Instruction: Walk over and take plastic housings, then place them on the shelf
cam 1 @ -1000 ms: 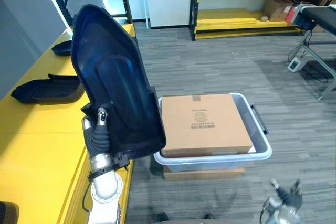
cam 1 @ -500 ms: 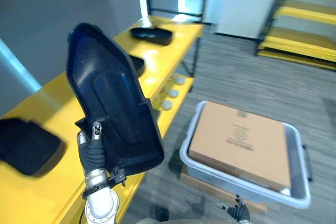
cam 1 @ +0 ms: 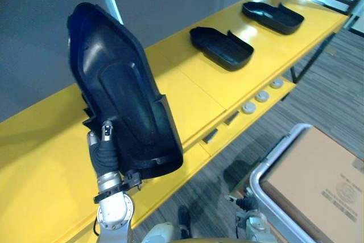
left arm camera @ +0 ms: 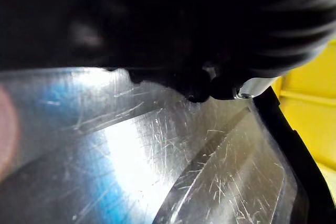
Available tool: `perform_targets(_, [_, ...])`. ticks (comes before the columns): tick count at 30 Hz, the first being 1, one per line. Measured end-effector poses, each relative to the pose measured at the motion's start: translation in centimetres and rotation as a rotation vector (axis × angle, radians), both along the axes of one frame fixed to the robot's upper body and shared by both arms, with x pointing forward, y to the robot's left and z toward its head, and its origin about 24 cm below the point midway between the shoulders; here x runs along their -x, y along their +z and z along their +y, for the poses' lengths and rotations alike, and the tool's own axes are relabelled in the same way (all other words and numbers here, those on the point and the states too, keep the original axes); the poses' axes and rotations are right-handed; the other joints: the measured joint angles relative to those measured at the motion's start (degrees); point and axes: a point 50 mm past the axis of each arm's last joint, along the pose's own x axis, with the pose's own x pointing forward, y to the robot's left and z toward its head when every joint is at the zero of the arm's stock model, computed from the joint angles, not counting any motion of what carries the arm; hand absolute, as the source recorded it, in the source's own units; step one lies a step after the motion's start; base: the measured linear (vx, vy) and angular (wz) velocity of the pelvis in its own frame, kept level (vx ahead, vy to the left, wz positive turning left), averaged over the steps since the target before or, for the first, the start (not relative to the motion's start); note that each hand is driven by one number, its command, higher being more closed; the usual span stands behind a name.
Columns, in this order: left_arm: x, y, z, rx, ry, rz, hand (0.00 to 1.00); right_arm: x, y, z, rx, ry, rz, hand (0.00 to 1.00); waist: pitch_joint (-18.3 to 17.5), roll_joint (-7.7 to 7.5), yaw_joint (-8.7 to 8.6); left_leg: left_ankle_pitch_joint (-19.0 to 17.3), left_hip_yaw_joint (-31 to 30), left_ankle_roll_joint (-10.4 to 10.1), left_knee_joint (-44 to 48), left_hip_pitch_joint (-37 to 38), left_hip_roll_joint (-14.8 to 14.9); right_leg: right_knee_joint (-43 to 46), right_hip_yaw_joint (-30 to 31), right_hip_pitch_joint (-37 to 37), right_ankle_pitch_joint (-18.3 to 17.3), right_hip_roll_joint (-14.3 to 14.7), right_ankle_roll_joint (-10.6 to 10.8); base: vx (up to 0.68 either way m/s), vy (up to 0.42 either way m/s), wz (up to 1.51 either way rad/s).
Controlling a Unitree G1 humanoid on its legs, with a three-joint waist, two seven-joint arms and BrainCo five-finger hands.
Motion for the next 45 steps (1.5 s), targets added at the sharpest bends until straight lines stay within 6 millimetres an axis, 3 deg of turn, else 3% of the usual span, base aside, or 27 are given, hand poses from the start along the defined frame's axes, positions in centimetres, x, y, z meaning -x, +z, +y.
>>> perform_targets(2, [-0.8, 0.5, -0.4, -0.019, -0.030, -0.031, 1.00, -0.1, 0.0, 0.6, -0.011, 0.013, -0.003, 0.00, 0.3, -0.53, -1.04, -0.3, -5.1, 0.0, -0.3, 1.5, 0.1, 6.3, 22.2, -8.9, -7.5, 9.4, 1.7, 0.16, 0.023, 1.08])
perform_targets(3, [-1.0, 0.6, -0.5, -0.023, -0.043, -0.038, 1.00, 0.0, 0.1, 0.5, -0.009, 0.011, -0.005, 0.00, 0.6, -0.83, -1.55, -0.1, -7.1, -0.3, -0.3, 2.3, -0.2, 6.8, 28.7, -11.1, -9.6, 12.6, 2.6, 0.15, 0.008, 1.12])
perform_targets(5, [-1.3, 0.5, -0.8, -0.025, -0.053, -0.037, 1.00, 0.2, 0.3, 0.4, 0.000, 0.013, -0.018, 0.00, 0.4, -1.26, -2.99, -0.2, -11.4, -0.8, 0.5, 3.1, -1.5, 6.6, 37.5, -14.1, -11.7, 17.0, 4.7, 0.22, -0.024, 1.46])
perform_targets(7, [-1.4, 0.4, -0.9, -0.024, -0.059, -0.034, 1.00, 0.8, 0.3, 0.3, 0.003, 0.009, -0.017, 0.00, 0.5, -1.94, -2.78, -0.9, -15.1, -1.5, 1.4, 3.8, -2.9, 4.1, 42.3, -15.3, -11.5, 18.3, 4.6, 0.17, -0.076, 1.57])
perform_targets(9, [-1.1, 0.2, -1.0, -0.025, -0.063, -0.021, 1.00, 1.4, 0.1, 0.8, -0.006, 0.022, 0.001, 0.00, 0.1, -3.55, -1.38, -2.8, -17.1, -2.8, 4.0, 3.2, -3.9, -4.4, 40.8, -14.5, -6.3, 16.8, 3.2, 0.17, -0.146, 1.03])
perform_targets(11, [-0.7, -0.4, -1.0, -0.020, -0.054, 0.010, 1.00, 0.9, 0.4, 0.8, -0.005, 0.027, -0.020, 0.00, -0.6, -3.21, -0.41, -4.8, -17.7, -5.2, 8.4, 0.8, -2.9, -10.0, 37.1, -11.2, -6.6, 17.0, 3.7, 0.13, -0.173, 0.64])
perform_targets(13, [-0.5, -0.7, -1.2, -0.014, -0.059, 0.024, 1.00, 0.5, 0.8, 0.7, 0.000, 0.023, -0.047, 0.00, -0.6, -3.06, 0.83, -5.0, -16.4, -5.5, 9.5, 0.0, -1.2, -14.4, 34.4, -8.4, -6.0, 18.0, 3.1, 0.09, -0.178, 0.52])
perform_targets(17, [0.1, -1.3, -1.1, 0.008, -0.039, 0.061, 1.00, 0.6, 0.7, 0.4, 0.007, 0.017, -0.045, 0.00, -1.1, -3.21, 0.89, -5.1, -16.4, -5.8, 8.6, 1.4, 0.5, -17.9, 31.6, -4.6, -4.7, 19.5, 2.2, 0.04, -0.118, 0.23])
perform_targets(21, [0.1, -1.4, -1.1, 0.015, -0.038, 0.065, 1.00, 1.2, 0.5, 0.4, 0.005, 0.010, -0.029, 0.00, -1.5, -3.19, 0.81, -4.8, -17.4, -6.1, 7.7, 1.4, 0.4, -18.6, 29.1, -3.8, -4.7, 19.3, 2.2, 0.00, -0.041, 0.32])
perform_targets(24, [0.0, -1.4, -1.1, 0.014, -0.035, 0.060, 1.00, 2.0, 0.3, 0.3, 0.004, -0.001, -0.008, 0.00, -1.5, -3.28, 0.75, -2.4, -19.6, -6.9, 6.6, 0.6, -0.9, -18.7, 25.1, -3.5, -4.7, 18.0, 2.3, -0.05, -0.013, 0.62])
perform_targets(25, [0.0, -1.3, -1.1, 0.014, -0.036, 0.055, 1.00, 2.1, 0.3, 0.2, 0.006, -0.010, -0.007, 0.00, -1.6, -2.92, 0.56, -3.8, -16.2, -7.1, 6.0, -0.4, 0.0, -18.8, 23.5, -3.8, -4.7, 17.6, 2.2, -0.11, 0.013, 0.73])
perform_targets(26, [-0.1, -1.2, -1.0, 0.010, -0.032, 0.054, 1.00, 2.0, 0.2, 0.4, 0.001, -0.011, -0.006, 0.00, -1.5, -2.82, 0.55, -5.2, -6.9, -6.2, 8.9, -2.0, 3.7, -18.8, 22.3, -4.2, -4.6, 17.3, 2.1, -0.10, -0.002, 0.65])
perform_targets(27, [-0.1, -1.3, -1.0, 0.010, -0.029, 0.055, 1.00, 1.8, 0.3, 0.3, 0.005, -0.007, -0.011, 0.00, -1.5, -2.66, 0.58, -5.4, -3.1, -6.4, 11.2, -3.0, 6.1, -18.3, 21.9, -4.5, -4.6, 17.1, 2.1, -0.07, -0.008, 0.40])
perform_targets(28, [0.0, -1.4, -0.9, 0.011, -0.024, 0.061, 1.00, 1.8, 0.2, 0.0, 0.011, -0.007, -0.004, 0.00, -1.4, -2.51, 0.57, -6.3, 1.3, -6.7, 16.0, -4.0, 10.8, -17.2, 21.6, -4.9, -4.6, 16.8, 2.1, -0.03, 0.037, 0.13])
perform_targets(29, [0.0, -1.4, -0.8, 0.010, -0.019, 0.065, 1.00, 1.6, 0.3, -0.1, 0.017, -0.005, -0.007, 0.00, -1.3, -2.74, 0.28, -7.4, 2.2, -6.8, 19.8, -4.0, 14.3, -16.2, 21.7, -5.1, -4.6, 15.6, 2.1, -0.09, 0.146, 0.01])
perform_targets(31, [0.1, -1.5, -0.6, 0.006, -0.013, 0.065, 1.00, 1.5, 0.2, -0.4, 0.024, 0.000, -0.003, 0.00, -1.8, -2.94, -0.38, -7.8, 1.7, -7.3, 23.1, -3.4, 17.9, -15.6, 22.2, -6.2, -4.9, 13.4, 2.6, -0.12, 0.256, -0.14])
perform_targets(32, [0.0, -1.6, -0.6, 0.012, -0.010, 0.062, 1.00, 1.6, -0.1, -0.7, 0.033, 0.005, 0.014, 0.00, -2.3, -2.70, -1.15, -8.0, 1.0, -7.9, 23.6, -2.8, 20.3, -15.7, 23.3, -7.2, -5.4, 11.6, 4.6, -0.08, 0.396, -0.13])
perform_targets(33, [-0.1, -2.2, -0.7, 0.016, -0.018, 0.079, 1.00, 2.0, -0.5, -1.2, 0.045, 0.007, 0.044, 0.00, -3.0, -1.43, -2.38, -7.6, -1.3, -7.9, 22.1, -2.5, 22.3, -15.3, 23.7, -8.2, -5.0, 10.3, 6.2, -0.04, 0.436, -0.05])
perform_targets(34, [-0.1, -2.5, -0.8, 0.017, -0.019, 0.094, 1.00, 2.2, -0.6, -1.5, 0.048, -0.004, 0.060, 0.00, -3.5, -0.70, -3.03, -6.3, -2.1, -8.0, 20.0, -1.8, 23.0, -14.9, 23.8, -9.0, -4.5, 9.5, 7.6, -0.02, 0.502, 0.06])
perform_targets(35, [-0.4, -3.2, -0.9, 0.029, -0.020, 0.121, 1.00, 3.0, -1.0, -2.2, 0.054, -0.029, 0.100, 0.00, -4.4, 0.29, -3.70, -7.4, -4.6, -13.2, 16.2, 0.0, 20.9, -15.0, 24.0, -10.0, -3.1, 8.1, 10.6, 0.01, 0.613, 0.25])
perform_targets(36, [-0.7, -4.0, -0.6, 0.032, -0.004, 0.154, 1.00, 3.4, -1.4, -1.7, 0.027, -0.054, 0.125, 0.00, -4.5, -0.70, -5.21, -8.5, -5.3, -14.7, 16.0, -1.3, 18.4, -17.6, 23.6, -9.6, 0.1, 6.2, 10.7, 0.00, 0.510, 0.26])
perform_targets(39, [-1.5, -4.8, -0.6, 0.030, -0.019, 0.192, 1.00, 3.9, -1.8, -0.9, -0.001, -0.060, 0.148, 0.00, -3.9, -2.18, -5.65, -9.3, -6.9, -15.4, 16.0, -1.4, 15.5, -23.7, 20.9, -5.9, 8.4, 4.7, 10.3, -0.02, 0.411, 0.30])
perform_targets(42, [-1.8, -4.5, -0.6, -0.005, -0.056, 0.180, 1.00, 4.0, -1.9, -0.8, -0.002, -0.056, 0.156, 0.00, -3.5, -2.56, -5.25, -11.0, -6.5, -15.0, 17.7, -1.3, 14.7, -22.9, 21.9, -6.3, 10.8, 3.9, 10.0, -0.07, 0.227, 0.00])
perform_targets(43, [-1.8, -4.6, -0.6, -0.017, -0.062, 0.183, 1.00, 3.8, -1.8, -0.8, 0.003, -0.049, 0.152, 0.00, -3.4, -2.37, -4.65, -11.7, -5.3, -14.7, 18.3, -1.3, 14.8, -21.2, 22.3, -8.1, 11.8, 3.8, 8.0, -0.12, 0.215, -0.62])
perform_targets(44, [-1.8, -4.5, -0.7, -0.014, -0.066, 0.179, 1.00, 3.3, -1.6, -0.9, 0.009, -0.043, 0.136, 0.00, -3.1, -2.67, -3.75, -11.8, -3.3, -14.2, 18.4, -0.9, 14.7, -19.1, 21.8, -10.5, 13.8, 3.4, 3.4, -0.14, 0.211, -0.72])
perform_targets(45, [-1.7, -4.4, -0.8, -0.009, -0.069, 0.176, 1.00, 2.9, -1.4, -1.0, 0.014, -0.037, 0.122, 0.00, -2.4, -2.32, -3.69, -11.3, -2.1, -13.4, 17.8, -0.8, 14.5, -18.9, 21.9, -11.1, 15.3, 3.3, 1.7, -0.23, 0.213, -0.70])
